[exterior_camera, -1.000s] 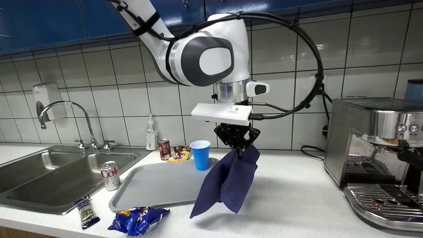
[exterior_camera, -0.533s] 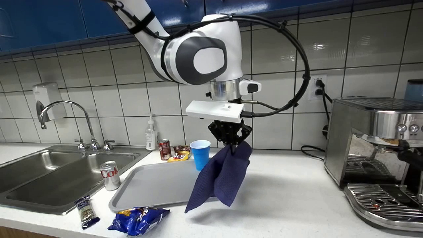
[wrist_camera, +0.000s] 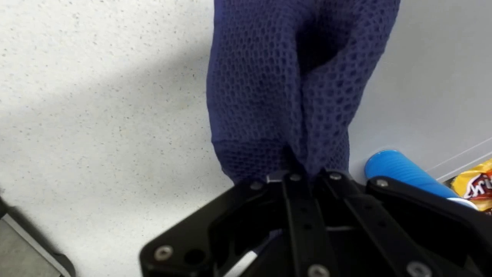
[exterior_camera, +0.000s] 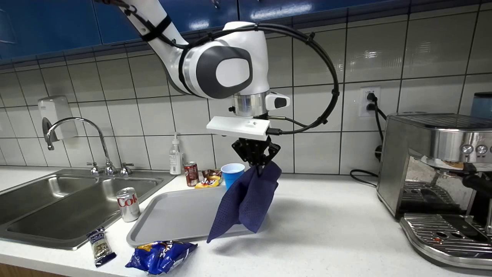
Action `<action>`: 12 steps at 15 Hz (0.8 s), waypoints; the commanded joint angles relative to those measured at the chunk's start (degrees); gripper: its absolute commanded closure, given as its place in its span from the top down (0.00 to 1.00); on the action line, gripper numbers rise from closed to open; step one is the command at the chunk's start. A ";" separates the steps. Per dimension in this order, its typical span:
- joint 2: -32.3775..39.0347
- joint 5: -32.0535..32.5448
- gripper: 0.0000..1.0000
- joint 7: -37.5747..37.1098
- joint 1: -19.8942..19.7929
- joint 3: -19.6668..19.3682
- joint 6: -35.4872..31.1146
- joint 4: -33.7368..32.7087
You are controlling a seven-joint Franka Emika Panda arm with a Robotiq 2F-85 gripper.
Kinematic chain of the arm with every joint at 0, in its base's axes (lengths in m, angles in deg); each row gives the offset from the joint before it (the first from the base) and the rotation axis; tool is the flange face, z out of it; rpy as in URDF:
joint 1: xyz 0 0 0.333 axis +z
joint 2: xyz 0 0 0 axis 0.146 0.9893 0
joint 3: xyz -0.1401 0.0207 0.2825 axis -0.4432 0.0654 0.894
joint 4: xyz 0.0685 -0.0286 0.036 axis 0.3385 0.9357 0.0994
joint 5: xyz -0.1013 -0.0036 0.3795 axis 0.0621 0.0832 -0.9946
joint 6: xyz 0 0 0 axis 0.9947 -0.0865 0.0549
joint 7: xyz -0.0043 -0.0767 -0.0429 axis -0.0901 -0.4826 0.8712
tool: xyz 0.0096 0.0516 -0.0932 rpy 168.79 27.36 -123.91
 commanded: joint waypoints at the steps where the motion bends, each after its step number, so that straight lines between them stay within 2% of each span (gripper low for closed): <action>1: -0.23 -0.46 0.01 -3.31 0.68 0.85 2.37 -0.92; 12: 0.89 -0.54 0.01 -11.73 2.87 2.19 3.19 -0.92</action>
